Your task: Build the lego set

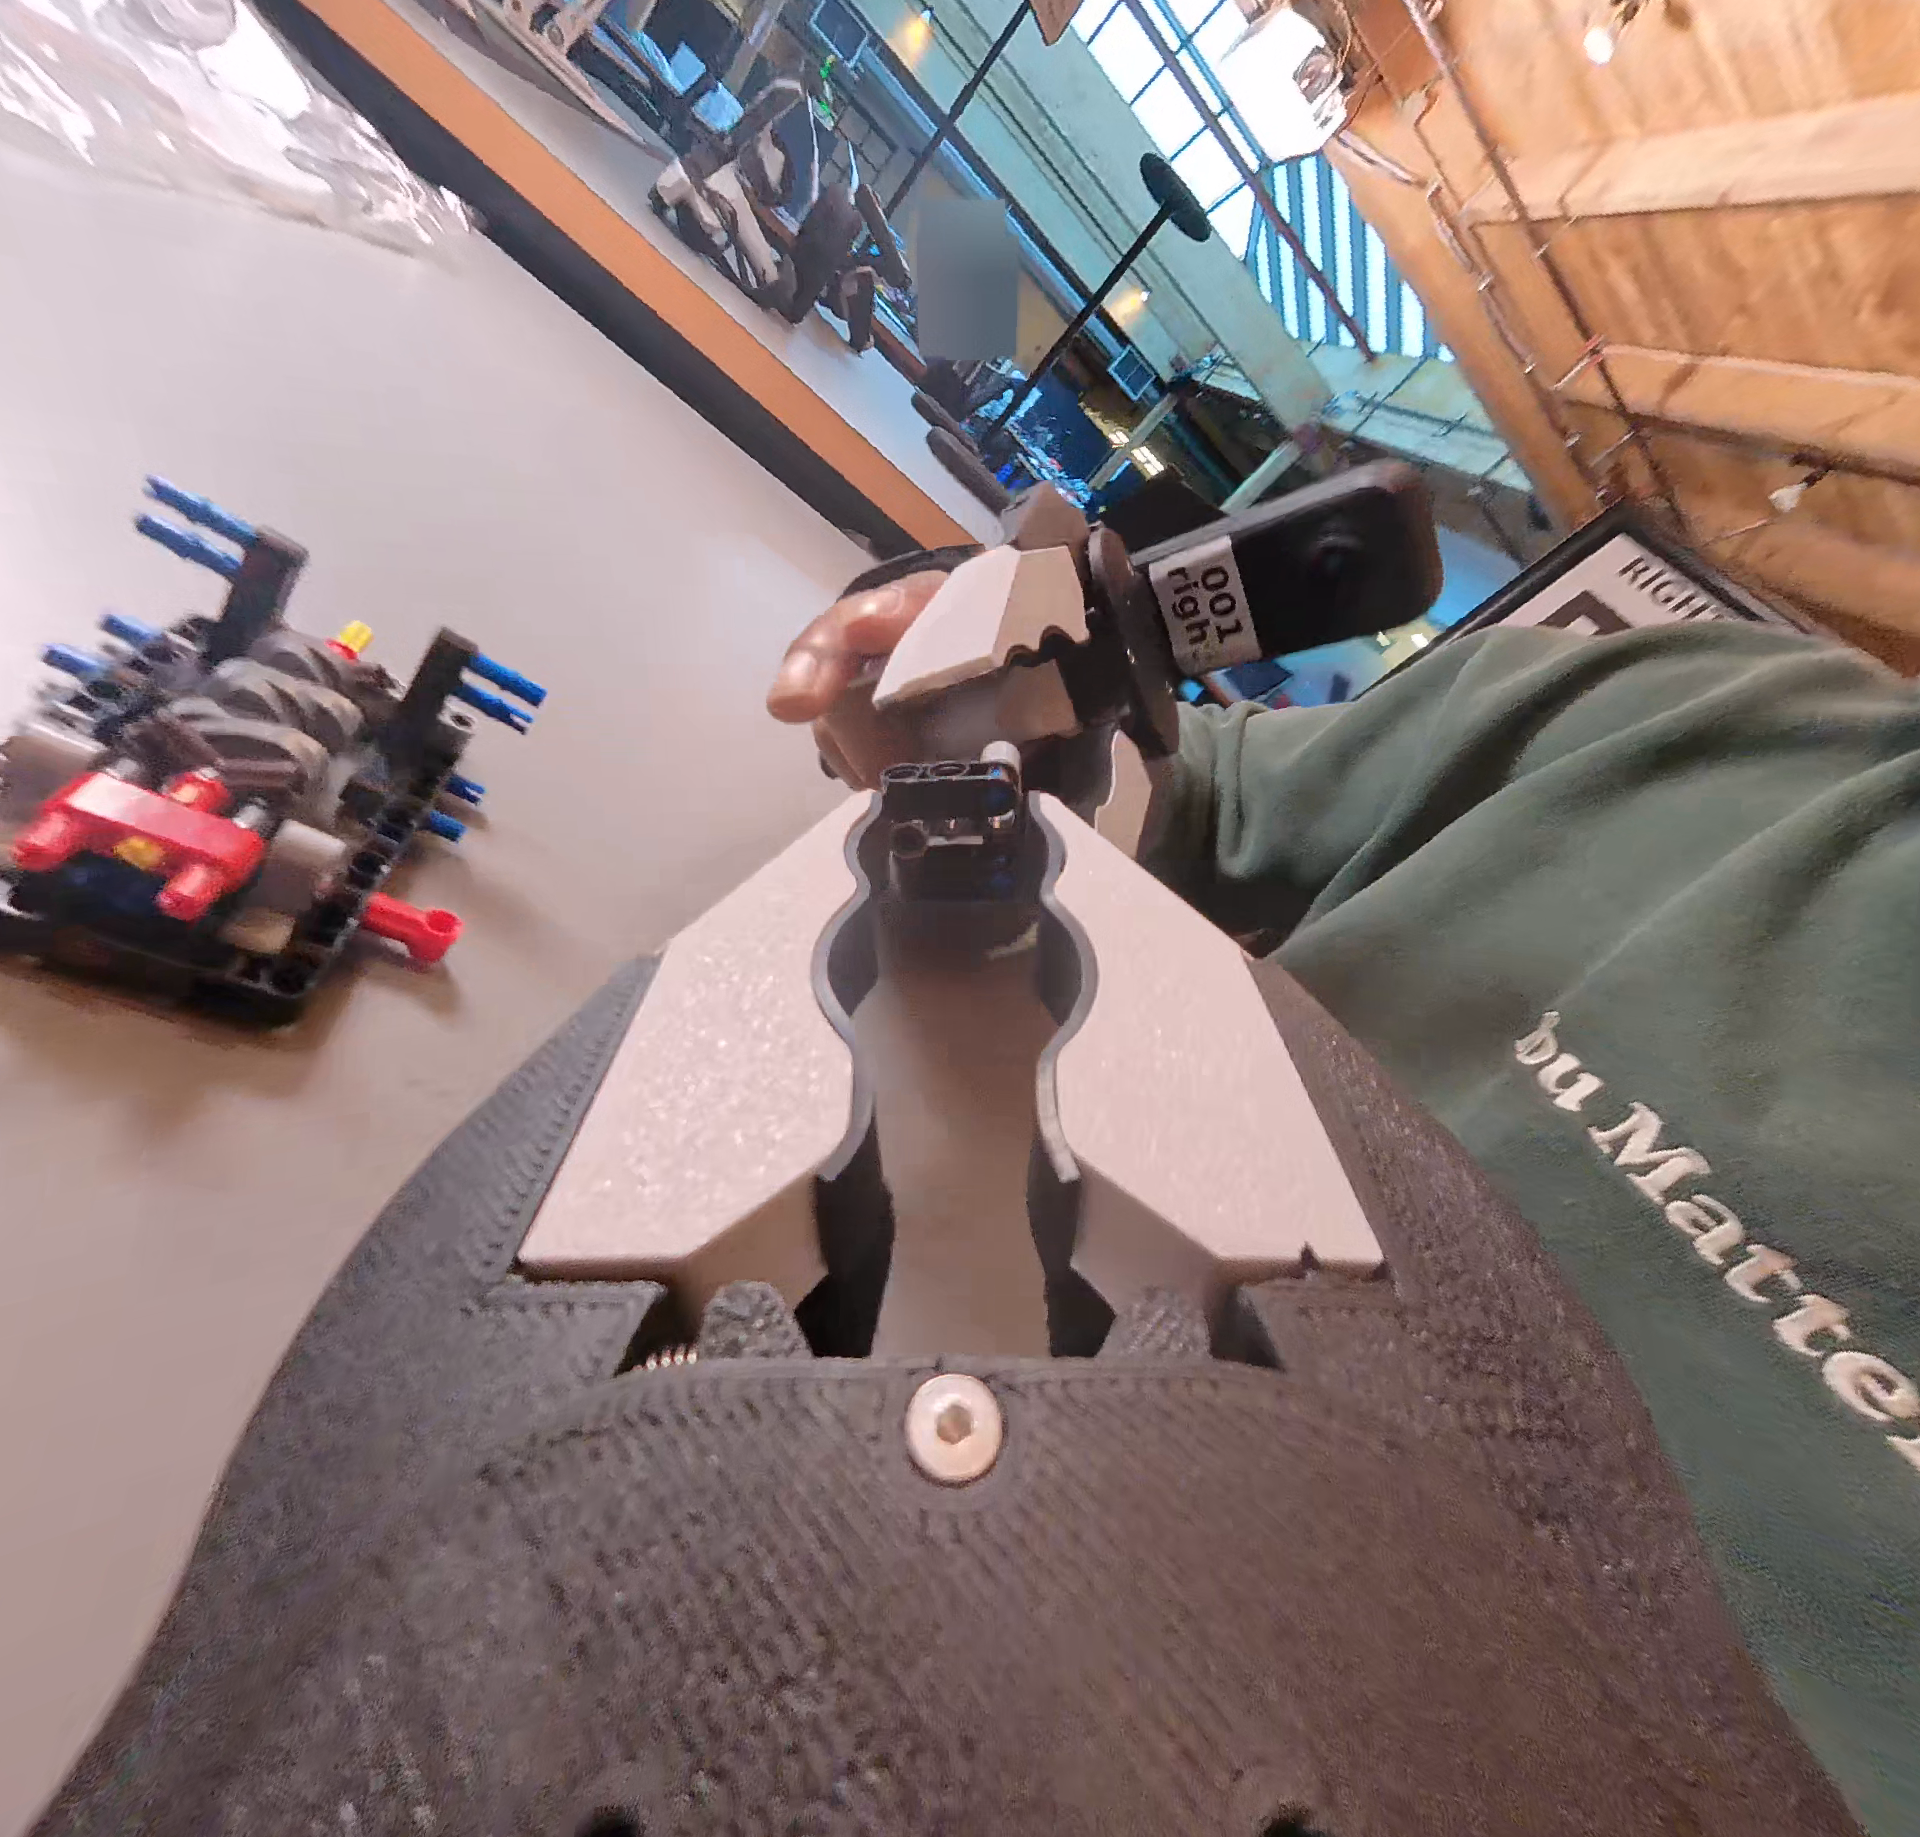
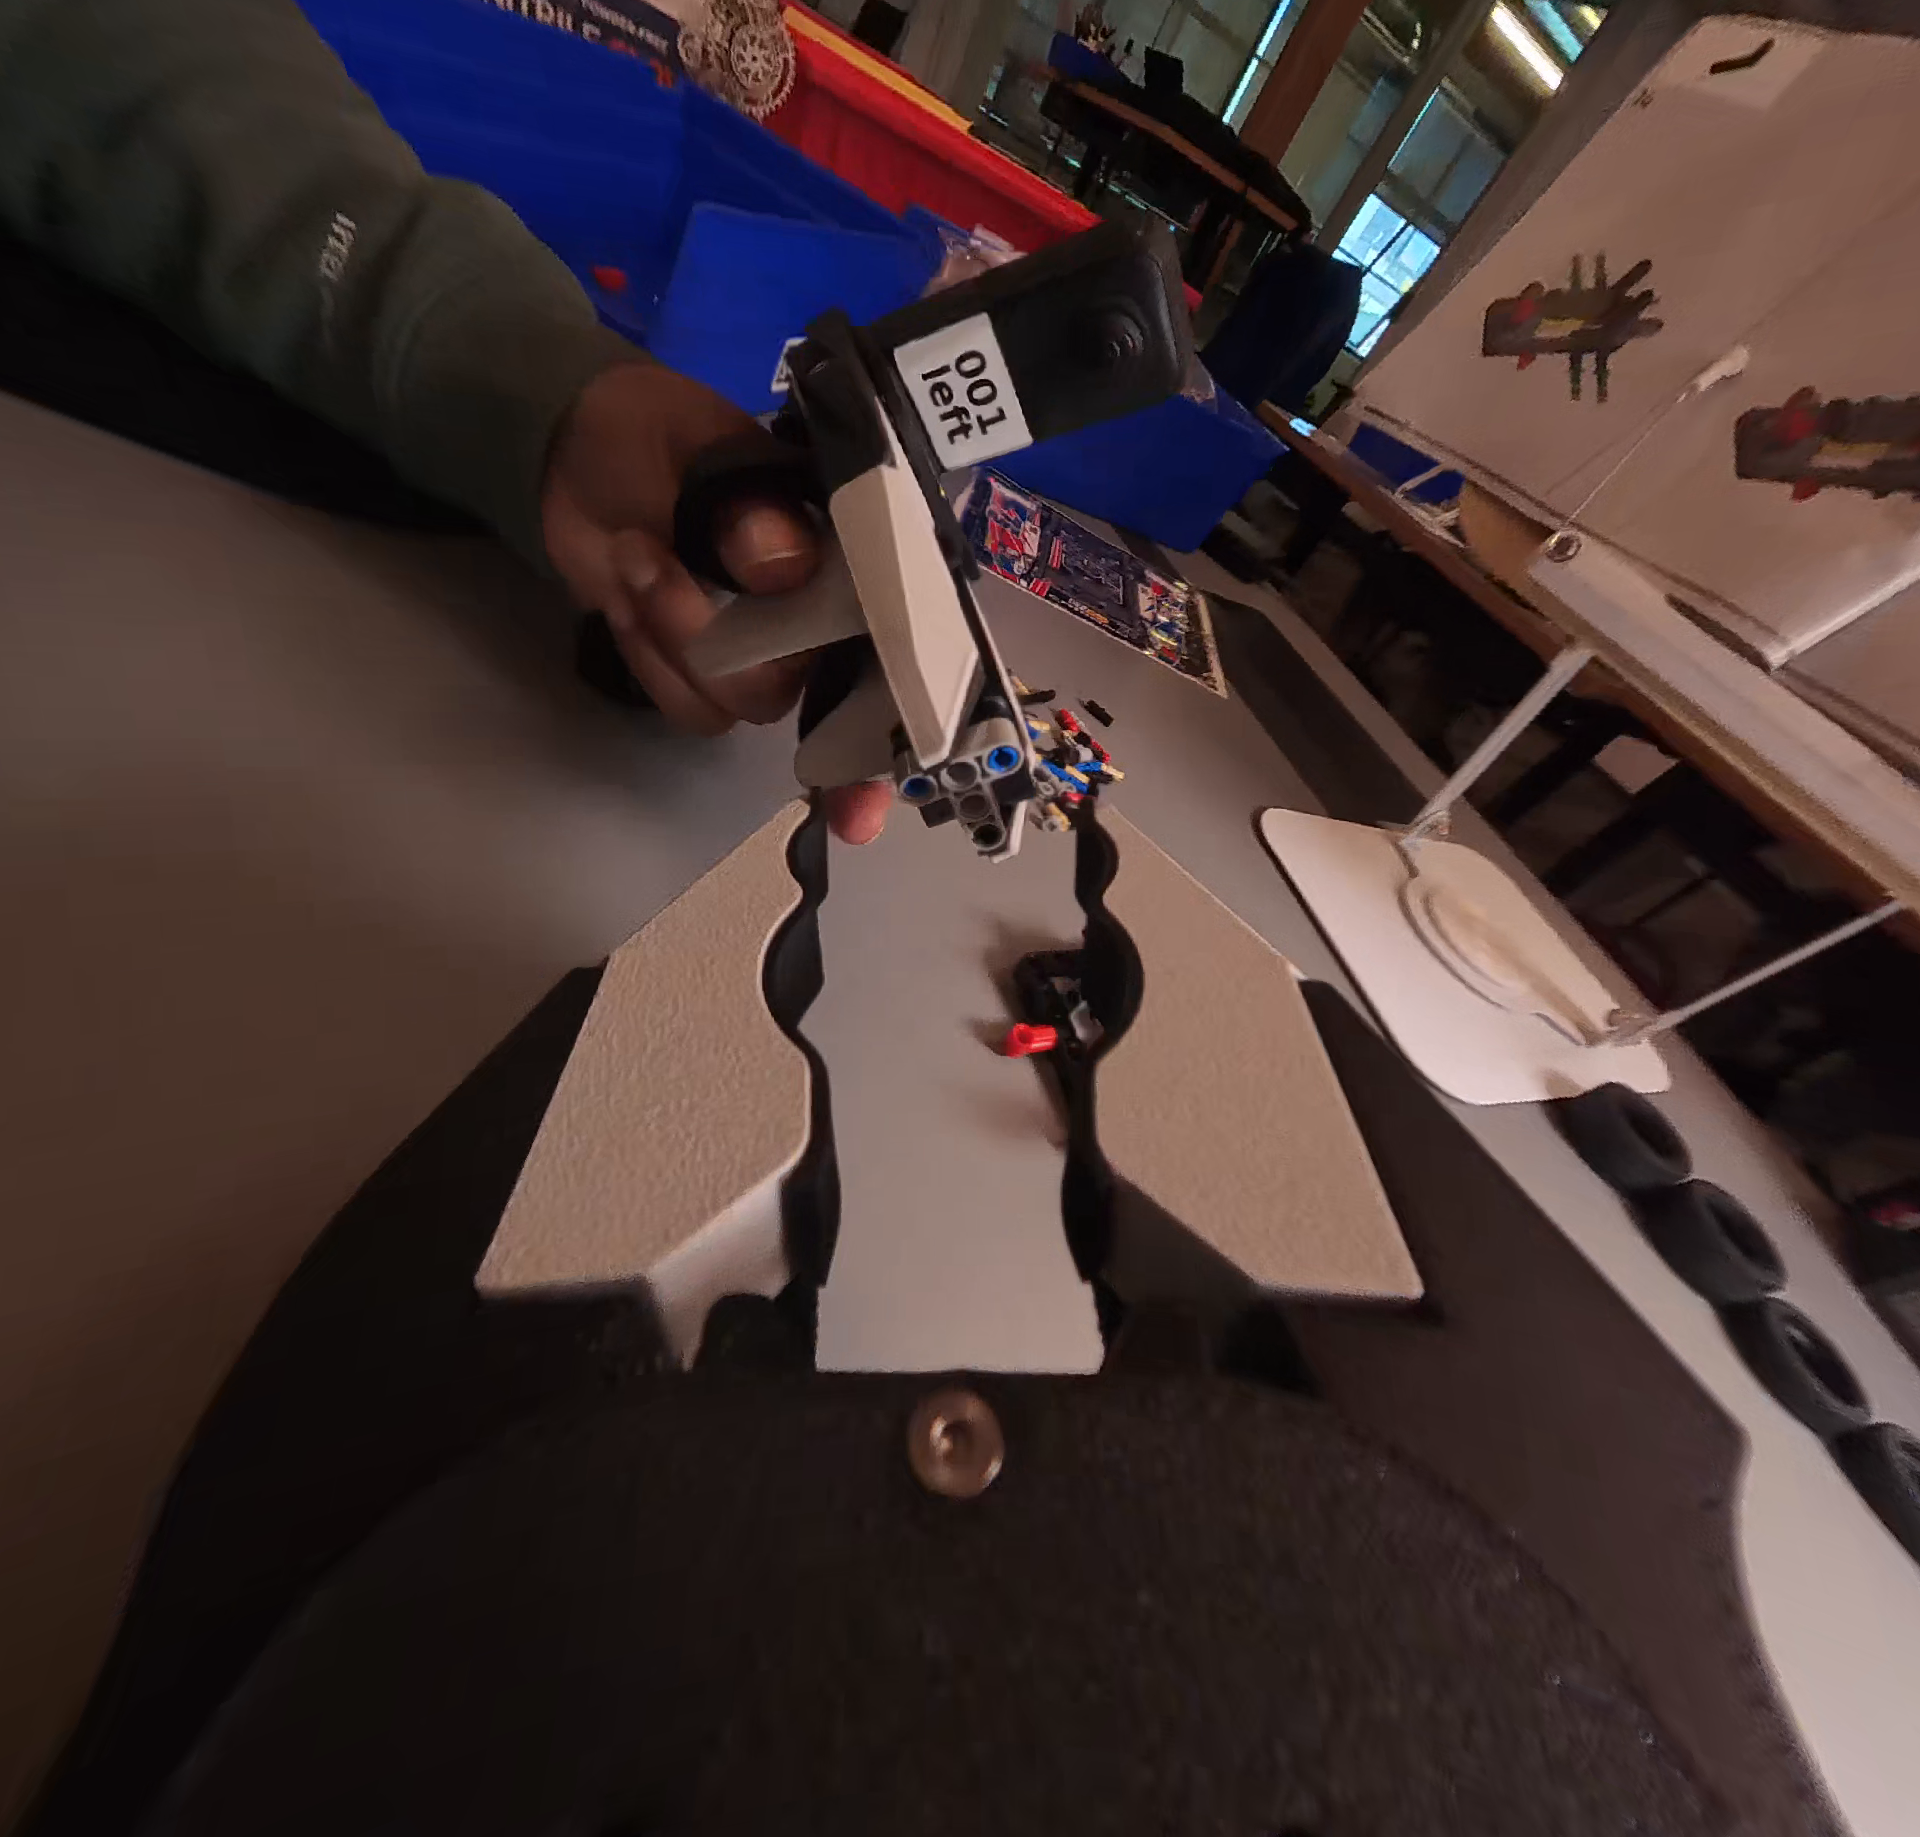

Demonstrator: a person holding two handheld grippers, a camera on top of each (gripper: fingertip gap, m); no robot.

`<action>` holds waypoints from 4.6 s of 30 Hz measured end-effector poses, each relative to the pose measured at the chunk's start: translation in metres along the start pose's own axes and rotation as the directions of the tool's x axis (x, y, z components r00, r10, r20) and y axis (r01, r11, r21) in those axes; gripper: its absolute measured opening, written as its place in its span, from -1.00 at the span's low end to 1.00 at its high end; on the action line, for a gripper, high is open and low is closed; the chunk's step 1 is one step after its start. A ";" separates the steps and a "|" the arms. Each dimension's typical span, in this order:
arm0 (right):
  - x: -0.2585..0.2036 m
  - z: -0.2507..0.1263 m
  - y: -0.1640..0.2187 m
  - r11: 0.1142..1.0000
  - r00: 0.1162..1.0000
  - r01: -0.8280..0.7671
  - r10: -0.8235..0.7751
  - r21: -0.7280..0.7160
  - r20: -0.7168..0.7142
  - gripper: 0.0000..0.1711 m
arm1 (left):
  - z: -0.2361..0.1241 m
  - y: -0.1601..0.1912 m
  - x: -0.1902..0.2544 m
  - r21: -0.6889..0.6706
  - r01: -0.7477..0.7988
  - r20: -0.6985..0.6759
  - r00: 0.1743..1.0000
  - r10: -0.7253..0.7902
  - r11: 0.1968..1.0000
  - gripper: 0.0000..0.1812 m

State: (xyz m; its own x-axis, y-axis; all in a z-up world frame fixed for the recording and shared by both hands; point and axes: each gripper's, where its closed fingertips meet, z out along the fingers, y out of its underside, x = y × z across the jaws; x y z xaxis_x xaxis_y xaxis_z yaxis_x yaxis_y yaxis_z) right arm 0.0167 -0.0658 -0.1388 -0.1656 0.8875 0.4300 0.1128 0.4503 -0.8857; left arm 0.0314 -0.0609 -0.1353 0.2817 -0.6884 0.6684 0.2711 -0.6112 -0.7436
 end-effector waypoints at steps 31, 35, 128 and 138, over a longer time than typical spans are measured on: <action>0.018 -0.012 -0.018 0.756 0.761 -0.643 0.609 0.127 0.224 -0.73 | -0.009 -0.003 -0.006 -0.081 -0.445 0.187 0.872 0.453 0.892 -0.61; 0.015 -0.010 -0.018 0.716 0.714 -0.691 0.652 0.104 0.254 -0.73 | -0.010 -0.006 -0.007 -0.141 -0.591 0.257 0.753 0.606 0.795 -0.59; 0.028 -0.014 -0.036 0.181 0.162 -0.983 0.885 -0.004 0.436 -0.94 | -0.003 -0.033 0.029 -0.052 -0.842 0.339 0.491 0.803 0.537 -0.78; 0.023 -0.017 -0.027 0.525 0.508 -0.849 0.786 0.052 0.352 -0.95 | -0.005 -0.026 0.025 0.052 -0.638 0.228 0.756 0.613 0.768 -0.58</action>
State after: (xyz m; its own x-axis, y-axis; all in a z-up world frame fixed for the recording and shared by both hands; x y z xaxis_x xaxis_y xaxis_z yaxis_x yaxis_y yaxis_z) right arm 0.0265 -0.0559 -0.1016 -0.3407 0.7700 -0.5395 0.1491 -0.5223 -0.8396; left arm 0.0271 -0.0639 -0.0989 0.5887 -0.8066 0.0529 0.0761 -0.0098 -0.9970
